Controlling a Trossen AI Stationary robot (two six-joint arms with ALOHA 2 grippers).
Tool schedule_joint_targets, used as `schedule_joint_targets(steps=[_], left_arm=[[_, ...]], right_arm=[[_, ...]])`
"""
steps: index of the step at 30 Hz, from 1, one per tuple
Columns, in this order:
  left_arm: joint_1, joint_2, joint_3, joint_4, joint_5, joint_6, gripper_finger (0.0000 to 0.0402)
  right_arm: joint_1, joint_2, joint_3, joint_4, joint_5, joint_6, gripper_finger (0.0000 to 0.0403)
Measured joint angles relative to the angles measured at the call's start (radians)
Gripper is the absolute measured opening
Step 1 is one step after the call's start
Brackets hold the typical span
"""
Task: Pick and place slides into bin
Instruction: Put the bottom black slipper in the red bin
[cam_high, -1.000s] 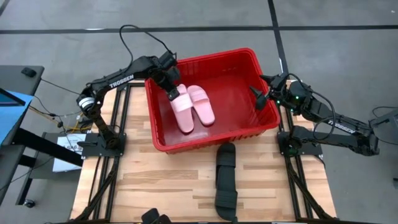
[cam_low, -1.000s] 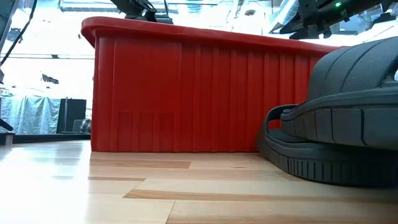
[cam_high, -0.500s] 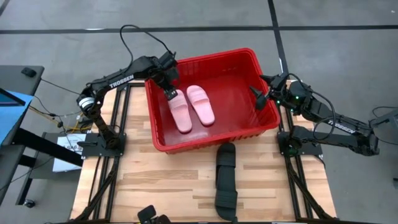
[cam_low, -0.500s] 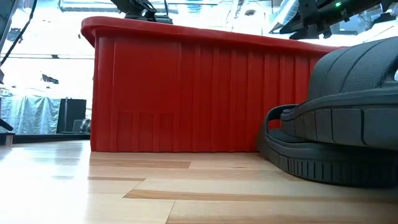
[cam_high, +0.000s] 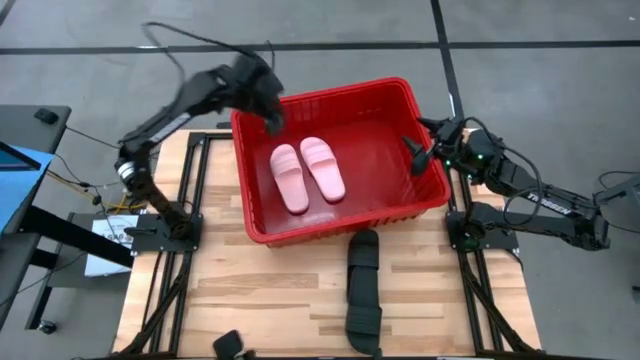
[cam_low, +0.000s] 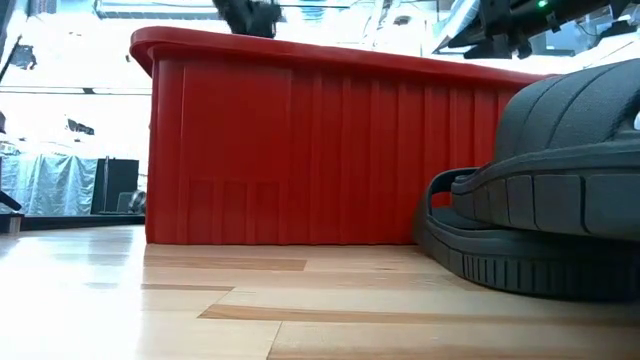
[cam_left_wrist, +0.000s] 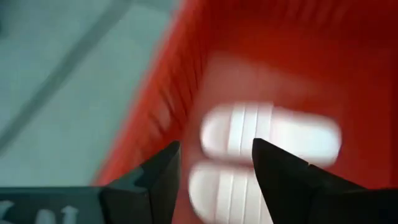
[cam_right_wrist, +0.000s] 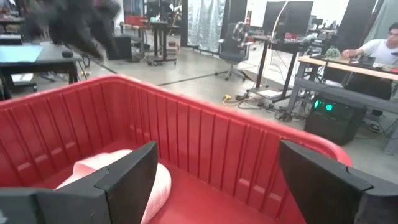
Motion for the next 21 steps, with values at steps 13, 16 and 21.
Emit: schedule_joint_targets(steps=[13,16,21], left_arm=[[-0.178,-0.369,0.065,0.343,0.023,0.051,0.0187],[-0.257,-0.389,0.059,0.318,0.021,0.086,0.0187],[-0.366,-0.45,-0.157,0.489,-0.013,0.065,0.0187]], right_arm=[[0.001,0.0,0.0,0.042,-0.123,-0.044,0.0324],[0.001,0.0,0.0,0.077,-0.153,-0.044,0.0324],[0.002,0.0,0.0,0.116,-0.219,-0.04,0.0324]])
